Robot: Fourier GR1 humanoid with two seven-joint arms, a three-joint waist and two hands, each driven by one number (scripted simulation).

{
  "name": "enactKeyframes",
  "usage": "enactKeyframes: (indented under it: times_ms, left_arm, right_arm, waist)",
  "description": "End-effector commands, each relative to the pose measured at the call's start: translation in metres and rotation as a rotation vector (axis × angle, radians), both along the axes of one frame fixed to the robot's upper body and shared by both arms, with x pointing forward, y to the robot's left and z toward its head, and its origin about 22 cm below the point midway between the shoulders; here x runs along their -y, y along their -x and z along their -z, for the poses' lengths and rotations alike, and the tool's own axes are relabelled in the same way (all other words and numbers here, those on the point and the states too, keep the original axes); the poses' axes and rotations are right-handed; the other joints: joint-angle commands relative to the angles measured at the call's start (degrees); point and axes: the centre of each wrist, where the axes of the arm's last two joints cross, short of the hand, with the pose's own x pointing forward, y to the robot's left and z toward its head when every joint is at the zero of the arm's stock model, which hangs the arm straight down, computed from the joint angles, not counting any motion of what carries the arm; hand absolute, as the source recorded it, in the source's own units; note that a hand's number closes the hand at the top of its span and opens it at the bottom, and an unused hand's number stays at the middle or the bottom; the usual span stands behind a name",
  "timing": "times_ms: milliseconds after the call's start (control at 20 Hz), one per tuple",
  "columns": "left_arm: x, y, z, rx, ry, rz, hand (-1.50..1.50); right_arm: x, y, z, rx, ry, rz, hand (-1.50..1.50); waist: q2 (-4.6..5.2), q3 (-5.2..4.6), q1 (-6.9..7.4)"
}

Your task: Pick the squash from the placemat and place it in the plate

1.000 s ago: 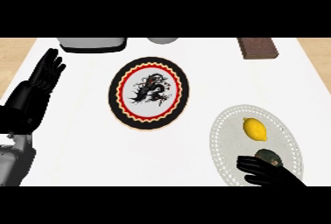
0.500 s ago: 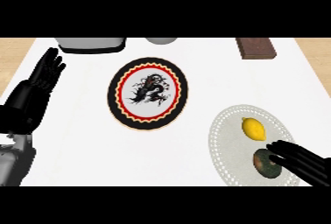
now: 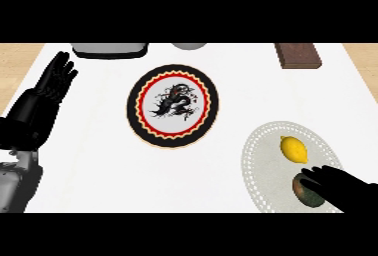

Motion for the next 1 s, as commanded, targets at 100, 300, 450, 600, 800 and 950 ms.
enactKeyframes:
  times_ms: [100, 300, 450, 600, 800, 950]
  left_arm:
    - [0.004, 0.004, 0.001, 0.003, -0.009, -0.002, 0.00]
    - [0.009, 0.016, 0.006, 0.004, 0.005, 0.009, 0.00]
    - [-0.005, 0.000, 0.012, 0.000, -0.006, 0.008, 0.00]
    - [0.009, 0.009, 0.013, 0.003, 0.015, 0.007, 0.00]
    - [-0.015, -0.002, 0.006, 0.005, 0.016, -0.005, 0.00]
    - [0.020, -0.008, 0.012, -0.003, 0.018, -0.008, 0.00]
  right_arm:
    - [-0.021, -0.003, 0.025, 0.018, 0.093, 0.038, -1.50]
    - [-0.016, -0.021, 0.027, 0.070, 0.151, 0.099, -1.50]
    - [-0.017, -0.015, 0.049, 0.037, 0.207, 0.121, -1.50]
    - [-0.019, -0.041, 0.038, 0.009, 0.223, 0.152, -1.50]
    - [-0.009, -0.031, 0.073, -0.009, 0.222, 0.141, -1.50]
    - [-0.003, -0.037, 0.086, -0.017, 0.226, 0.141, -1.50]
  waist:
    - [0.02, 0.11, 0.30]
    - [0.00, 0.11, 0.46]
    - [0.08, 0.10, 0.04]
    - [0.06, 0.09, 0.44]
    - [0.06, 0.10, 0.04]
    - [0.06, 0.11, -0.06]
